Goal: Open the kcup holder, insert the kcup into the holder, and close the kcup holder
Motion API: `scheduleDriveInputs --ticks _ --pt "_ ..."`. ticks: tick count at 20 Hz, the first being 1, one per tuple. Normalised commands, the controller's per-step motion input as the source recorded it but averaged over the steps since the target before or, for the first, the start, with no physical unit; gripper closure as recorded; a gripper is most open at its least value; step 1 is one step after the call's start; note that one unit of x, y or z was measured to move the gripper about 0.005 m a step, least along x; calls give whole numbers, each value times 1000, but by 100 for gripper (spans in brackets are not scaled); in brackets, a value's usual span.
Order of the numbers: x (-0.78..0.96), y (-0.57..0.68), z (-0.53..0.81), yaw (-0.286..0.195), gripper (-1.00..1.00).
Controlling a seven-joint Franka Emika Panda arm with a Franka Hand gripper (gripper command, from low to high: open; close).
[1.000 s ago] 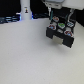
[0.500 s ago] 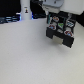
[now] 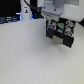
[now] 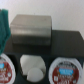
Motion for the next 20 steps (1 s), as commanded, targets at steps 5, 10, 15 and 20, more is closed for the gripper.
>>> scheduleDriveInputs --ticks 5,10,15,20 --pt "617 228 -111 117 -100" --pt "324 262 -175 192 -100" --pt "90 218 -192 226 -100" --pt "-284 269 -67 182 -100"
